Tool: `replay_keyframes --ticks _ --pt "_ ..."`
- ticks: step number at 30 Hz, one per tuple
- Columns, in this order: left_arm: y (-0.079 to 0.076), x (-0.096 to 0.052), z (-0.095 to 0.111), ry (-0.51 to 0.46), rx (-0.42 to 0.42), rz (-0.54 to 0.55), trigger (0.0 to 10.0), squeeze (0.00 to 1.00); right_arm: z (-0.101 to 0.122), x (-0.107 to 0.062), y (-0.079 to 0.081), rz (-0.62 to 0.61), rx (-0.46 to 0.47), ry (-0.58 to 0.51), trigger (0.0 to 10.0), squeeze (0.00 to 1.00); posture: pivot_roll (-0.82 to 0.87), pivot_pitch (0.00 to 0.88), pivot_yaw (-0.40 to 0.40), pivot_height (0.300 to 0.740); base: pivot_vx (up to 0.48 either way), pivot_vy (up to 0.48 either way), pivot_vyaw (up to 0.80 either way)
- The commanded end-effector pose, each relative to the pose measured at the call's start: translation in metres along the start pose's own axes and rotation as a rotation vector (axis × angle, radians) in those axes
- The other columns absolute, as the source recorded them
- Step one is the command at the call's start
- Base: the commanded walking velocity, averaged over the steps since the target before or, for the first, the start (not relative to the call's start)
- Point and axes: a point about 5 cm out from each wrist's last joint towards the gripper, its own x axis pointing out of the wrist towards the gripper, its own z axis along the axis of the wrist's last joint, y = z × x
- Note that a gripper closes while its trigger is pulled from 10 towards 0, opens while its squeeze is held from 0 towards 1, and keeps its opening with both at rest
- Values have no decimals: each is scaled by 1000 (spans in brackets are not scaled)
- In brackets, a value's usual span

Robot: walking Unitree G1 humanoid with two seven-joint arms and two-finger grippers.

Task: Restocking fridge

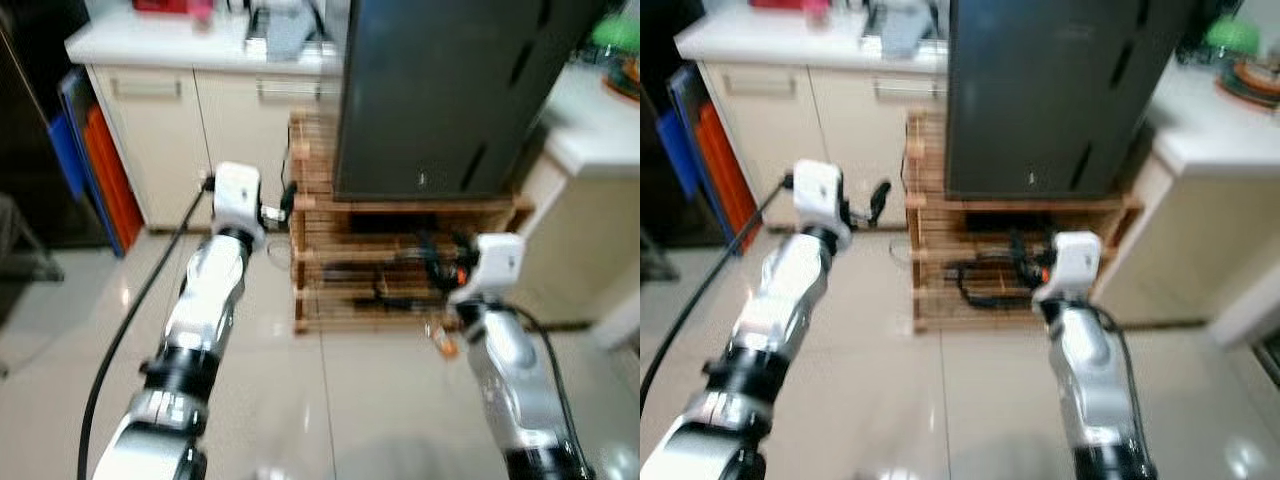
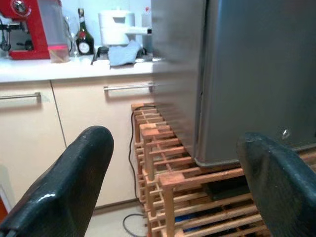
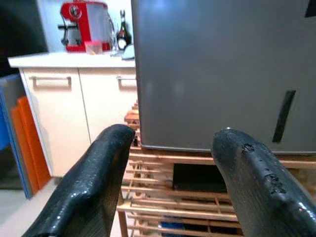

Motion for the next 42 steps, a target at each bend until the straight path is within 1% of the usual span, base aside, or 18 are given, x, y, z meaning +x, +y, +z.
replay_keyframes --ticks 1,4,8,11,12,13,16,18,20,21,26,37,40,42 --pt "-9 2 3 -12 4 -36 10000 0 3 -5 -3 1 -22 -7 10000 0 -74 0 -4 740 454 0 0" --pt "-10 2 3 -12 1 -39 10000 0 3 -7 -4 2 -28 -9 10000 0 -80 0 -3 740 454 0 0" --pt "-12 4 4 -15 -5 -44 10000 0 2 -9 -11 -37 -22 2 10000 0 -85 0 -1 740 454 0 0" --pt "-12 5 4 -16 -9 -42 10000 0 0 -6 -19 -82 -15 16 10000 0 -90 0 1 740 454 0 0" --pt "-12 5 4 -16 -9 -42 10000 0 0 -6 -19 -82 -15 16 10000 0 -90 0 1 740 454 0 0" --pt "-12 6 4 -16 -10 -42 10000 0 -2 -4 -27 -129 0 27 10000 0 -95 0 1 740 454 0 0" --pt "-13 7 4 -16 -12 -44 10000 0 -8 -2 -38 -196 24 57 10000 0 -96 0 1 740 454 0 0" --pt "-14 8 5 -20 -14 -45 10000 0 -9 -1 -42 -220 16 71 10000 0 -96 0 0 740 454 0 0" --pt "-15 9 6 -23 -17 -47 10000 0 -10 -1 -43 -221 8 74 10000 0 -96 0 0 740 416 148 0" --pt "-16 9 6 -28 -30 -50 10000 0 -10 0 -43 -216 3 78 10000 0 -93 0 -5 740 0 454 0" --pt "-16 7 6 -31 -48 -49 10000 0 -11 1 -44 -213 6 82 10000 0 -87 0 -11 740 0 475 0" --pt "-15 7 4 -27 -50 -41 10000 0 -15 2 -44 -210 6 93 10000 0 -84 0 -17 740 0 480 0" --pt "-18 8 3 -15 -34 -49 10000 0 -15 4 -43 -208 5 90 10000 0 -84 0 -15 740 0 480 0" --pt "-19 8 3 -15 -22 -57 10000 0 -15 4 -43 -207 4 89 10000 0 -84 0 -14 740 0 0 0"
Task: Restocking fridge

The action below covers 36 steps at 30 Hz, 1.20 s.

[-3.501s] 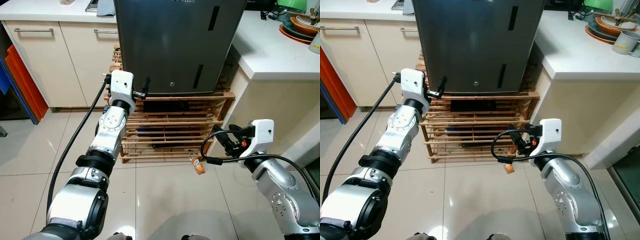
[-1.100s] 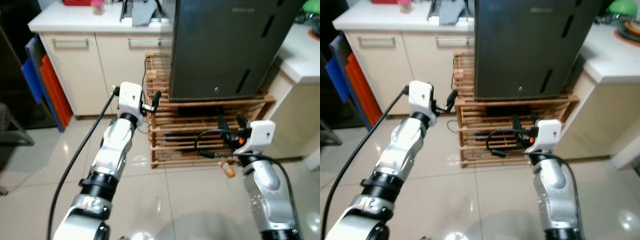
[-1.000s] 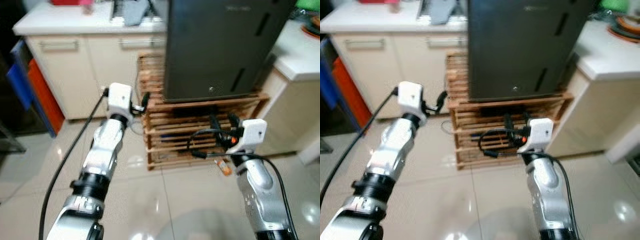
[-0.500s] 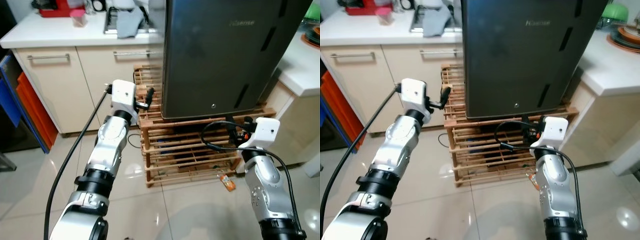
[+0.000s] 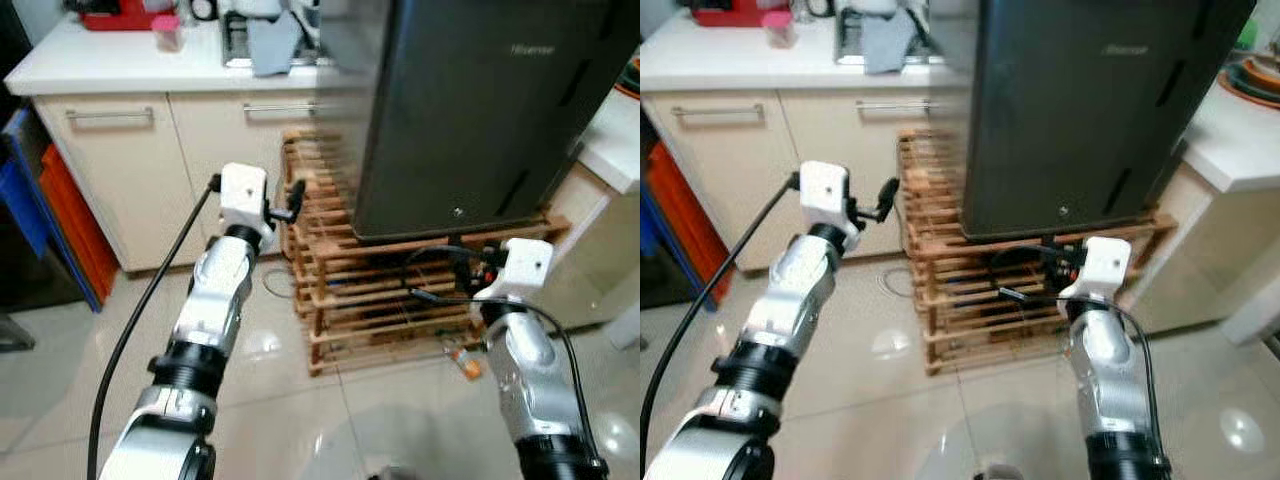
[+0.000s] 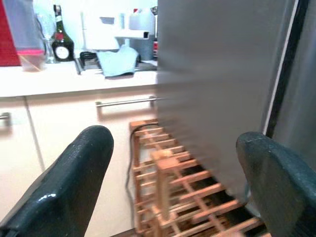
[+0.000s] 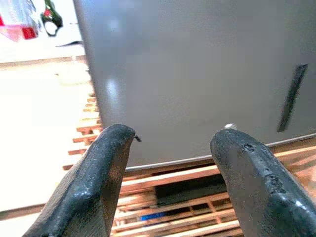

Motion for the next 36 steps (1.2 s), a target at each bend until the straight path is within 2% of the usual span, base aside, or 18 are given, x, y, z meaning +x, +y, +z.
replay_keyframes --ticks 1,3,8,13,16,23,34,36 --pt "-12 2 -1 10 15 -43 10000 0 -1 -2 -7 -22 -13 5 10000 0 -84 0 -14 740 0 0 0" --pt "-11 -1 -12 67 26 -16 10000 0 -6 -2 -5 -10 -17 28 10000 0 -81 0 -15 740 0 0 0" --pt "-8 -5 -21 106 -3 7 10000 0 -10 -2 -2 2 -19 42 10000 0 -77 0 -22 740 0 0 0" --pt "-7 -3 -15 65 24 21 10000 0 -6 3 1 23 -24 31 10000 0 -72 0 -30 740 0 0 0" --pt "-9 -2 -9 26 19 -8 10000 0 -6 6 3 43 -38 35 10000 0 -68 0 -34 740 0 0 0" --pt "-14 -2 -7 8 31 -30 10000 0 -9 8 4 47 -34 47 10000 0 -65 0 -34 740 469 0 0" --pt "-13 2 -1 -22 18 -27 10000 0 -11 8 7 59 -35 51 10000 0 -69 0 -36 740 469 0 -340" --pt "-14 2 0 -30 11 -31 10000 0 -10 8 6 59 -33 47 10000 0 -70 0 -35 740 120 420 -800"
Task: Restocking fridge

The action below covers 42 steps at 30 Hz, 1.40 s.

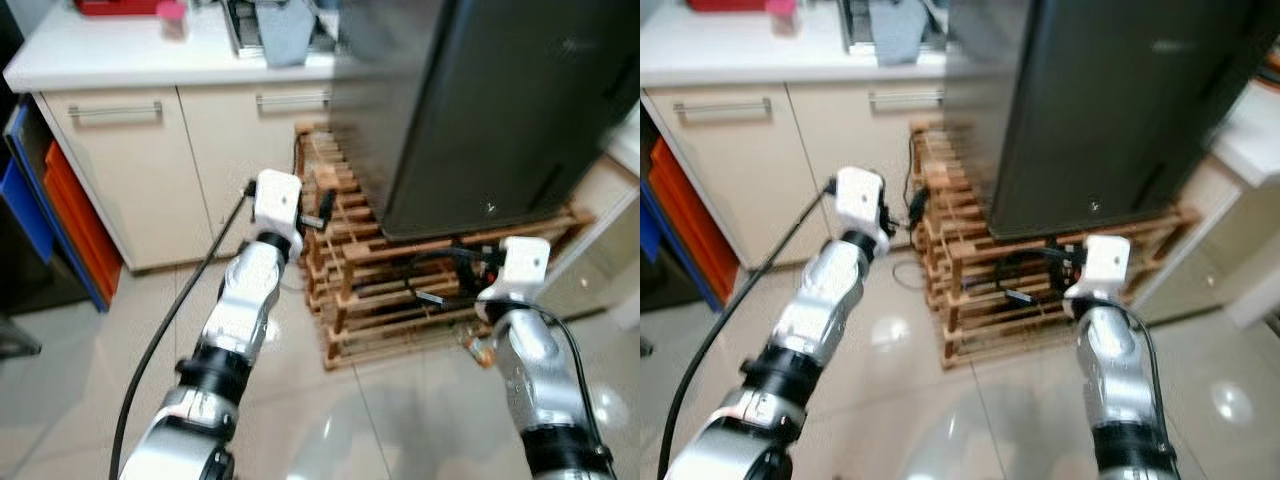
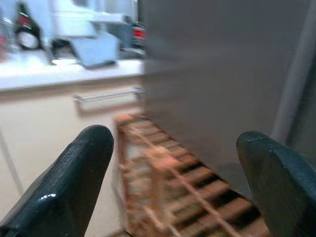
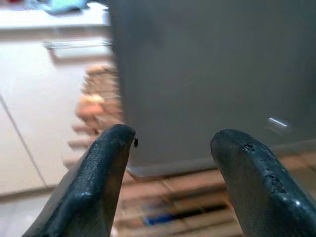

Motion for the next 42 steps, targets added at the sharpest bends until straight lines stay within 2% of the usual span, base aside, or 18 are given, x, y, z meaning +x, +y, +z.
replay_keyframes --ticks 1,8,12,24,31,34,36,37,38,39,42 --pt "4 0 4 -17 -5 11 10000 0 2 1 3 19 -8 -11 10000 0 -69 0 -36 740 0 424 -800" --pt "3 2 6 -28 1 9 10000 0 1 0 3 20 -8 -16 10000 0 -69 0 -34 740 74 402 -800" --pt "1 4 8 -25 33 22 10000 0 2 0 4 23 -12 -21 10000 0 -72 0 -32 740 0 0 -791" --pt "0 13 14 -31 42 46 10000 0 2 -2 4 14 -21 -35 10000 0 -80 0 -27 740 0 0 -644" --pt "-2 24 21 -47 45 54 10000 0 4 -2 9 38 -34 -51 10000 0 -84 0 -29 740 0 0 0" --pt "-4 37 31 -51 28 31 10000 0 4 -3 10 39 -35 -53 10000 0 -91 0 -28 740 0 0 0" --pt "-6 39 32 -46 20 19 10000 0 4 -3 11 40 -35 -54 10000 0 -93 0 -27 740 0 0 0" --pt "-10 45 35 -31 -51 -7 10000 0 4 -3 11 41 -37 -54 10000 0 -103 0 -22 740 0 0 0" --pt "-11 46 35 -29 -69 -11 10000 0 4 -4 11 41 -38 -54 10000 0 -103 0 -22 740 0 0 0" --pt "-16 51 40 -27 -36 -35 10000 0 4 -5 11 42 -41 -55 10000 0 -120 0 -14 740 0 0 0" --pt "-22 58 46 -17 -10 -60 10000 0 5 -7 10 39 -46 -59 10000 0 -137 0 -6 740 0 0 0"
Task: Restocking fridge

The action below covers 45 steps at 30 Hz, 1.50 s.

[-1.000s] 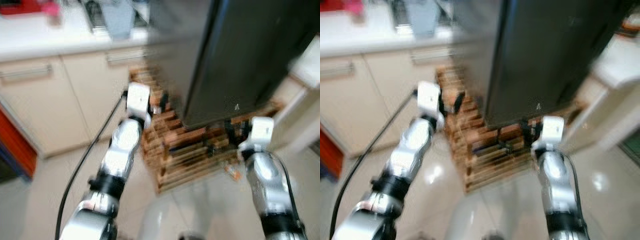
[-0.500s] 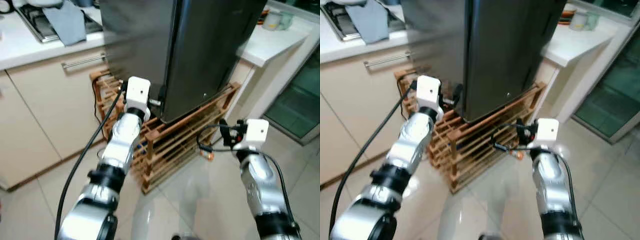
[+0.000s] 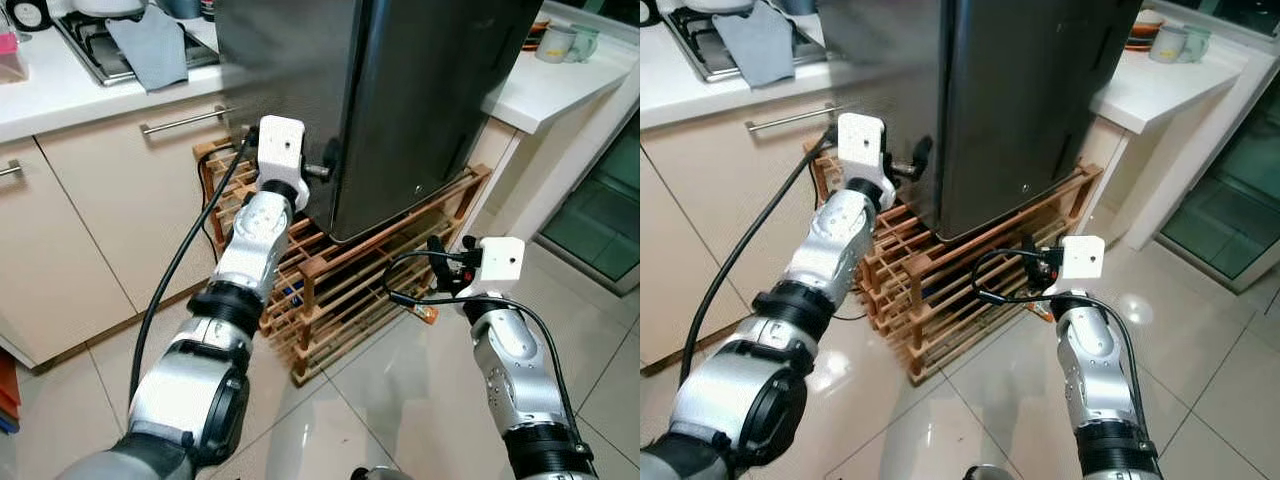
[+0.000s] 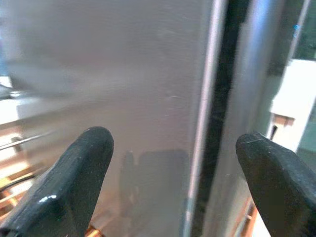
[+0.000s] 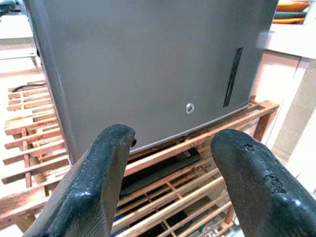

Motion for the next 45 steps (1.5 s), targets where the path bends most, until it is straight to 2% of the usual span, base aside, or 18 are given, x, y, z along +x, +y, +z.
replay_keyframes --ticks 1,7,9,13,17,21,26,28,30,31,34,35,36,38,40,42,44,45 --pt "-9 6 5 14 9 -49 10000 0 2 -5 -3 -13 -17 -14 10000 0 -146 0 -3 740 0 0 0" --pt "-18 11 9 15 -29 -104 10000 0 1 -13 -6 -24 -26 -9 10000 0 -179 0 4 740 0 0 0" --pt "-29 15 15 2 -41 -160 10000 0 -1 -22 -8 -32 -34 3 10000 0 -201 0 6 740 0 0 0" --pt "-34 17 18 2 -49 -186 10000 0 -2 -29 -10 -36 -43 13 10000 0 -219 0 7 740 0 0 0" --pt "-44 19 21 8 -68 -210 10000 0 -3 -43 -13 -46 -58 32 10000 0 -253 0 9 740 0 0 0" --pt "-45 22 25 12 -60 -175 10000 0 -2 -52 -14 -50 -72 45 10000 0 -287 0 13 740 0 0 0" --pt "-38 24 25 30 3 -76 10000 0 -3 -61 -17 -64 -79 62 10000 0 -314 0 15 740 0 0 0" --pt "-33 25 28 26 24 1 10000 0 -4 -69 -20 -74 -85 79 10000 0 -334 0 15 740 0 0 0" --pt "-33 25 28 26 24 1 10000 0 -4 -69 -20 -74 -85 79 10000 0 -334 0 15 740 0 0 0" --pt "-38 25 34 -25 3 -3 10000 0 -1 -74 -21 -82 -89 84 10000 0 -337 0 19 740 0 0 0" --pt "-41 25 35 -44 -12 -16 10000 0 0 -74 -22 -85 -90 82 10000 0 -335 0 19 740 0 0 0" --pt "-43 14 21 -89 -25 -86 10000 0 7 -71 -20 -93 -80 52 10000 0 -308 0 15 740 0 0 0" --pt "-43 14 21 -89 -25 -86 10000 0 7 -71 -20 -93 -80 52 10000 0 -308 0 15 740 0 0 0" --pt "-41 2 6 -98 -24 -125 10000 0 12 -70 -17 -101 -70 27 10000 0 -287 0 10 740 0 0 0" --pt "-40 0 3 -96 -23 -127 10000 0 13 -70 -17 -103 -68 24 10000 0 -287 0 10 740 0 0 0" --pt "-11 -41 -28 -82 -59 -76 10000 0 30 -79 -12 -110 -90 -46 10000 0 -215 0 -7 740 0 0 0" --pt "-11 -41 -28 -82 -59 -76 10000 0 30 -79 -12 -110 -90 -46 10000 0 -215 0 -7 740 0 0 0" --pt "9 -93 -43 -62 -106 -42 10000 0 41 -85 -12 -121 -99 -88 10000 0 -162 0 -21 740 0 0 0"
